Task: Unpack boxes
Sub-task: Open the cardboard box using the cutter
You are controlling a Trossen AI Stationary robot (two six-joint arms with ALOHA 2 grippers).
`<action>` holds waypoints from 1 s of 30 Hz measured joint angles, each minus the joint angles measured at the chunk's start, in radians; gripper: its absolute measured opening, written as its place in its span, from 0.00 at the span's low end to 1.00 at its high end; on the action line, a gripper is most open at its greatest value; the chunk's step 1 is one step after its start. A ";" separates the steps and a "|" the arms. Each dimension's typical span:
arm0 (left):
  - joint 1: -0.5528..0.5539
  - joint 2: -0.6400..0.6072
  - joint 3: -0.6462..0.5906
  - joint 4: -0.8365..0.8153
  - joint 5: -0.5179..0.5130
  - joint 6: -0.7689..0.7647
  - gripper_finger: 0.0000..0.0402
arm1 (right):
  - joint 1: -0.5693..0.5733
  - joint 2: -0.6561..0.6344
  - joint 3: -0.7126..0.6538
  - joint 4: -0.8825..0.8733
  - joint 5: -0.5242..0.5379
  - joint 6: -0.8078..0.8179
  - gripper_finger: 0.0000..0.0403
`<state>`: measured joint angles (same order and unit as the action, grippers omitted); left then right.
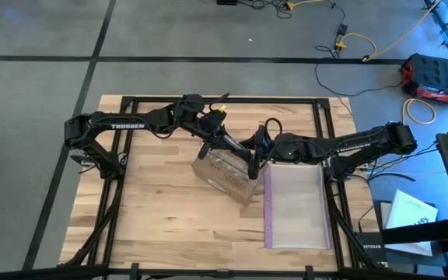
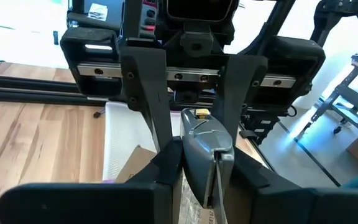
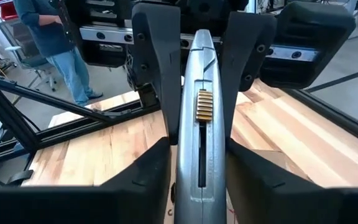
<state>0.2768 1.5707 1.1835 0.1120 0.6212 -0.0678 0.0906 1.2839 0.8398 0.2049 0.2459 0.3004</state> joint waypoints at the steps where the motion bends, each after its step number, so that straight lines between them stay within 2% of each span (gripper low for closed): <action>1: 0.000 0.000 0.000 0.000 -0.001 0.003 0.14 | 0.000 0.000 0.000 -0.005 0.001 -0.007 0.25; 4: 0.005 0.000 0.000 -0.002 -0.015 0.020 0.14 | -0.001 0.000 0.000 -0.015 0.016 -0.004 0.16; 14: 0.023 0.000 0.003 -0.072 -0.015 0.149 0.14 | 0.000 0.003 0.007 -0.041 0.023 -0.044 0.15; 16: 0.029 0.000 0.004 -0.074 -0.016 0.160 0.19 | 0.001 0.004 0.034 -0.094 0.033 -0.044 0.15; 20: 0.052 0.000 -0.002 -0.124 -0.019 0.193 0.41 | 0.003 0.001 0.129 -0.260 0.071 -0.055 0.15; 23: 0.072 0.002 -0.002 -0.153 -0.025 0.196 0.54 | 0.003 -0.002 0.230 -0.481 0.098 -0.053 0.15; 26: 0.098 0.000 0.000 -0.203 -0.023 0.208 0.62 | 0.002 0.000 0.332 -0.690 0.128 -0.031 0.15; 30: 0.131 0.000 0.000 -0.313 -0.057 0.274 0.66 | 0.016 -0.002 0.479 -1.005 0.131 0.044 0.15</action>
<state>0.4078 1.5708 1.1831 -0.2011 0.5643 0.2059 0.1071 1.2823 1.3191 -0.8004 0.3770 0.3449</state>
